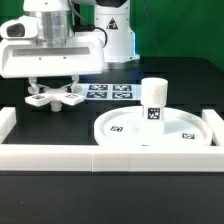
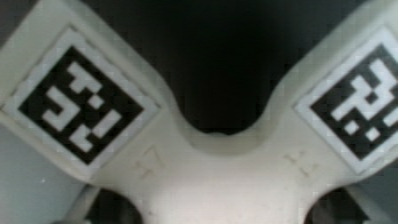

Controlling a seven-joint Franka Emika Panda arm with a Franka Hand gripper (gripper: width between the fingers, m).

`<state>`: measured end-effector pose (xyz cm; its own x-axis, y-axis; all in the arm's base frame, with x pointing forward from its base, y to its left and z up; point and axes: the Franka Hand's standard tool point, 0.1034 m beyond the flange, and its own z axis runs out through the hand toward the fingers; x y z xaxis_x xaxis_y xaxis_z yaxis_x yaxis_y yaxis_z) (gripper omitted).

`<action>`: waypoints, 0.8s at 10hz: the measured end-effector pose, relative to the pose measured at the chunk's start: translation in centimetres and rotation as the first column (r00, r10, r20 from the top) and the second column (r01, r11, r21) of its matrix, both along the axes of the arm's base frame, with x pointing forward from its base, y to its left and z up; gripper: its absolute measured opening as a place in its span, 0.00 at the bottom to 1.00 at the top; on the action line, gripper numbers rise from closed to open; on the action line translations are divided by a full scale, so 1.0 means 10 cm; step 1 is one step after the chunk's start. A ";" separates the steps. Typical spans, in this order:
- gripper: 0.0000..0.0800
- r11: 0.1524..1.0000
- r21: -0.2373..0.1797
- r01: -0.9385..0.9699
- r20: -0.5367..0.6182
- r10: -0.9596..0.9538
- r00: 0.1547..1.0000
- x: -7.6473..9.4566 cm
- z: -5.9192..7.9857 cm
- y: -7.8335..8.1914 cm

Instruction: Assemble round table

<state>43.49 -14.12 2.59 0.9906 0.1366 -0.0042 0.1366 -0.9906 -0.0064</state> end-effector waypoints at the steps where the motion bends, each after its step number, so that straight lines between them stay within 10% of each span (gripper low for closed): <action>1: 0.55 1.000 0.000 -0.001 0.003 0.001 1.000 0.02 0.01 0.00; 4: 0.55 1.000 -0.001 -0.013 0.013 0.013 1.000 0.10 0.04 0.14; 8: 0.55 0.999 0.027 0.025 0.021 -0.025 0.999 0.39 0.31 0.81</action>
Offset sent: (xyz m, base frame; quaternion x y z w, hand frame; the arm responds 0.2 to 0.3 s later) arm 0.0053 0.0202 0.0084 -0.0056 0.0044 0.0023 1.0000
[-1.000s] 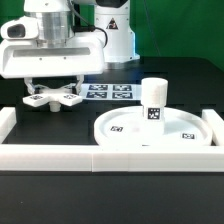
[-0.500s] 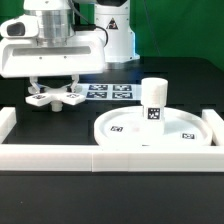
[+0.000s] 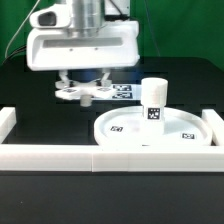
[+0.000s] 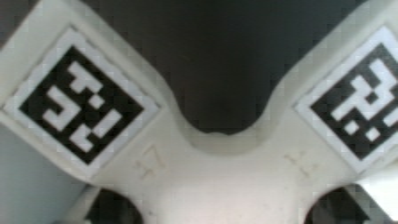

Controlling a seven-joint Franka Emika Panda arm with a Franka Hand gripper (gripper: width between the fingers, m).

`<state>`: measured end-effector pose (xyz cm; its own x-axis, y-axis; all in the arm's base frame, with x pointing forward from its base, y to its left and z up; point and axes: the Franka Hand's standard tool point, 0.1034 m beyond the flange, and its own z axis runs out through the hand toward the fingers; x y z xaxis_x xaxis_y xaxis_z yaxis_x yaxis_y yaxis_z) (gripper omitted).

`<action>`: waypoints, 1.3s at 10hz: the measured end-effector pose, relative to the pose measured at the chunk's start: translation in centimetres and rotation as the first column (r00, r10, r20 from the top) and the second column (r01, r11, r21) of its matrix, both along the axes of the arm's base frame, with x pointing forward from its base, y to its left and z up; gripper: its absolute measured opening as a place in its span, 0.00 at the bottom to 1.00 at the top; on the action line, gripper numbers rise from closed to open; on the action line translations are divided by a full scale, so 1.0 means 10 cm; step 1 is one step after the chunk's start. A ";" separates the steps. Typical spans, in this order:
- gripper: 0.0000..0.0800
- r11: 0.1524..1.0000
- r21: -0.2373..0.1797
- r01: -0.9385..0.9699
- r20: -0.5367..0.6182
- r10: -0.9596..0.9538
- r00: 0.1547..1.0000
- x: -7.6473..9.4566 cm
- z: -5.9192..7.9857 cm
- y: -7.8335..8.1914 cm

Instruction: Assemble round table

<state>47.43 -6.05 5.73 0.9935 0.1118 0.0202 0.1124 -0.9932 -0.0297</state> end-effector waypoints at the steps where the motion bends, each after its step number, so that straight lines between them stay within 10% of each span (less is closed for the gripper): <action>1: 0.55 1.000 0.011 0.010 -0.001 -0.010 1.000 0.11 0.11 0.15; 4: 0.55 0.999 0.038 0.038 -0.017 -0.038 0.999 0.34 0.36 0.38; 9: 0.55 0.999 0.039 0.035 -0.035 -0.034 0.999 0.30 0.34 0.36; 13: 0.55 0.998 0.061 0.030 -0.055 -0.027 0.998 0.38 0.70 0.48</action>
Offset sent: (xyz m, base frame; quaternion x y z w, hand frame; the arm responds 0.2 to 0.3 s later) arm 0.0366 0.0317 0.0440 0.0102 -0.0324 0.0454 0.9984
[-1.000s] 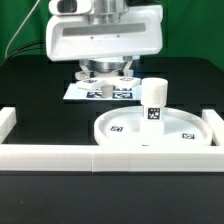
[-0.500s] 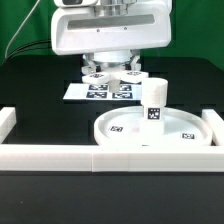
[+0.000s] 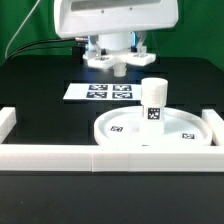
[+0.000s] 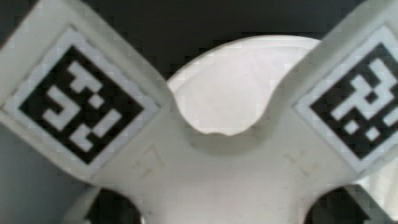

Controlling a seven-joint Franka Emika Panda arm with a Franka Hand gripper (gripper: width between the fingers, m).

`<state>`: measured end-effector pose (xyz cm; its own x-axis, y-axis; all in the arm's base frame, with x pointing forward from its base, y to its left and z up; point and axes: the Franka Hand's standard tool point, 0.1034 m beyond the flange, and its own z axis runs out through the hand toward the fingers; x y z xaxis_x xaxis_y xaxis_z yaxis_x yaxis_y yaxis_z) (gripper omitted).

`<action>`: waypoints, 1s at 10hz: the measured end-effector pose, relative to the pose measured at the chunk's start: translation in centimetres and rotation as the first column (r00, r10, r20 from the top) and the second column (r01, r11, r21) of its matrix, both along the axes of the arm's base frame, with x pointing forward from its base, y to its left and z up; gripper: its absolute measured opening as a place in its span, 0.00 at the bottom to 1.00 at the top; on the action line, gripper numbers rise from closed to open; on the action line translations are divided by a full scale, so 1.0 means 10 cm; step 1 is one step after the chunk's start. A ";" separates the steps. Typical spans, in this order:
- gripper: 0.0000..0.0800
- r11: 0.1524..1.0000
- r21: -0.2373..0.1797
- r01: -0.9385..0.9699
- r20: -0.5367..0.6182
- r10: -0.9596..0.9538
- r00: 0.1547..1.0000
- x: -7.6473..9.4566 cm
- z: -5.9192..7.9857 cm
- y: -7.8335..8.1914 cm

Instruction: Assemble round table

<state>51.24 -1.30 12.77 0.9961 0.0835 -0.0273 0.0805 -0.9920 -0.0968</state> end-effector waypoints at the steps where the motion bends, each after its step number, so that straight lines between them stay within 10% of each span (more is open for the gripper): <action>1: 0.55 1.000 -0.002 0.019 -0.002 -0.019 1.000 0.09 0.10 0.14; 3: 0.55 0.999 -0.031 0.006 0.013 -0.005 1.000 0.21 0.12 0.47; 10: 0.55 0.989 -0.038 -0.141 -0.033 0.140 0.990 0.46 0.00 0.54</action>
Offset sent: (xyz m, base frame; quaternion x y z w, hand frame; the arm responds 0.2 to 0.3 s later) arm 0.0000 0.0000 0.0000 0.0000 0.0000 0.0000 1.0000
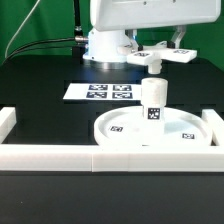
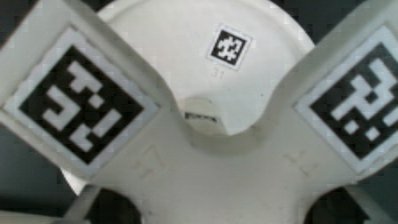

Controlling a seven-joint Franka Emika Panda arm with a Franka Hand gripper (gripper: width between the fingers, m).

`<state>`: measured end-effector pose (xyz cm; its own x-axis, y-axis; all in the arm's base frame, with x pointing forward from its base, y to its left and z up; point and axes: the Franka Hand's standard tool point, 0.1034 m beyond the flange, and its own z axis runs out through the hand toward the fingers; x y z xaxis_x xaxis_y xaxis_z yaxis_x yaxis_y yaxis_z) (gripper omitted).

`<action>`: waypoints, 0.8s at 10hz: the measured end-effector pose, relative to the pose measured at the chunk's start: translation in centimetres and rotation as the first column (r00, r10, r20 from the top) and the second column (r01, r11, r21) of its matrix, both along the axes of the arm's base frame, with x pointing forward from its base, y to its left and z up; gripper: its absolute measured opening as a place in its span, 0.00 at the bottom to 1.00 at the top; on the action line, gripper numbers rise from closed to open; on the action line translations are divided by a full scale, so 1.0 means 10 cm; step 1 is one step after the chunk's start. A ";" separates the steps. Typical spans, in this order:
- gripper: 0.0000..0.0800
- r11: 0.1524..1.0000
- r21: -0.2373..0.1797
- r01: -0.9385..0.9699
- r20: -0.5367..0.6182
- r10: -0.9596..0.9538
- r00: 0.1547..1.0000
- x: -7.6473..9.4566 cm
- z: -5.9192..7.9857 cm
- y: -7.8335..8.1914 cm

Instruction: Assemble round table

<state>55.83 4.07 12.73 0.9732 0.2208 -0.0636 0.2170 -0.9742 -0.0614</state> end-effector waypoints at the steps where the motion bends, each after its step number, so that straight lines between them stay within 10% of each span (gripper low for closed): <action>1: 0.55 1.000 -0.007 -0.010 0.003 0.010 1.000 0.03 -0.01 0.02; 8: 0.55 1.000 -0.012 -0.003 0.032 0.004 0.999 -0.01 -0.11 -0.05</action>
Offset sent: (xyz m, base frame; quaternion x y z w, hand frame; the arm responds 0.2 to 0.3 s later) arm 0.0000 0.0000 0.0000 0.0000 0.0000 0.0000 1.0000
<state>55.70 3.61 11.63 0.9741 0.2235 -0.0354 0.2220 -0.9741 -0.0426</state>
